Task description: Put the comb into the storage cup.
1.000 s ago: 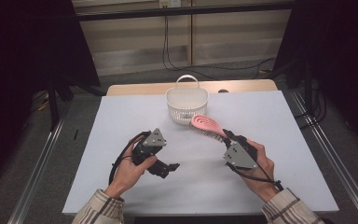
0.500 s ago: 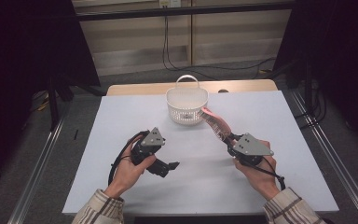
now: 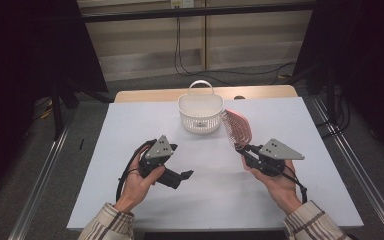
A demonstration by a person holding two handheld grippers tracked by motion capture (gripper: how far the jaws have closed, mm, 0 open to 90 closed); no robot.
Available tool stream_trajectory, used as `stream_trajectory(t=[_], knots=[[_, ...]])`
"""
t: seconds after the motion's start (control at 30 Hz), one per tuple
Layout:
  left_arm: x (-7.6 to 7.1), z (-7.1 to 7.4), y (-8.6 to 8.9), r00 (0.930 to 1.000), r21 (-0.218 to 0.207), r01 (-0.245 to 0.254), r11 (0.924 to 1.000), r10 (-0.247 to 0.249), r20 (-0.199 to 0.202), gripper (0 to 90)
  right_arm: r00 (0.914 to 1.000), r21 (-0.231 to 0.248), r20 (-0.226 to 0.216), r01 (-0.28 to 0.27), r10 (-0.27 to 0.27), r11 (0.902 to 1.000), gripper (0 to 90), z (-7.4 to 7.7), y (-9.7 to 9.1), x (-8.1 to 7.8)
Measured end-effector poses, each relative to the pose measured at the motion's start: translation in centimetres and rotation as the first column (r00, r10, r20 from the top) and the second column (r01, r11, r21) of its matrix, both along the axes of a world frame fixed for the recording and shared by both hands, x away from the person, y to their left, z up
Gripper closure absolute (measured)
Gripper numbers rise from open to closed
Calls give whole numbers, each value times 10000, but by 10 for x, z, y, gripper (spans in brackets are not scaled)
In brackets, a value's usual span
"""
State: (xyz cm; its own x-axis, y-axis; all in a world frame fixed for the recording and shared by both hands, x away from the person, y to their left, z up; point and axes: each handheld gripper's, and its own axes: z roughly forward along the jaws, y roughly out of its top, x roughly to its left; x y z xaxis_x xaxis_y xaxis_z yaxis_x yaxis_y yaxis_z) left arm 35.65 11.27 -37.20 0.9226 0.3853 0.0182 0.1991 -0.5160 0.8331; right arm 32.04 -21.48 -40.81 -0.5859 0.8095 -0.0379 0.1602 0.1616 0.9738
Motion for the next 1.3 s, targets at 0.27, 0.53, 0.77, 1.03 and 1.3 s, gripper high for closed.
stream_trajectory(t=[0.27, 0.53, 0.77, 1.03, 1.3], knots=[[1, 1, 5, 10000, -1102, 68, 9939, -66, 22, 36, 9999, 440, -40, -139, 141, 9989, 815, -1, -1, 0], [-1, 5, 9, 9907, -1831, -1035, 9776, 1178, 688, 32, 9978, 1225, -51, -642, 654, 9904, 815, -2, -1, -1], [2, 7, 10, 9839, -2667, -1261, 9555, 1548, 893, 55, 9932, 1777, -167, -1101, 1149, 9779, 816, -3, 0, -2], [5, 5, 7, 9930, -3248, -749, 9428, 1002, 619, 55, 9807, 2226, -103, -1883, 1955, 9565, 816, -4, 1, 0], [4, 10, 7, 9955, -3828, -320, 9233, 636, 702, 33, 9676, 2370, -23, -2449, 2527, 9401, 816, -5, 5, -1]])
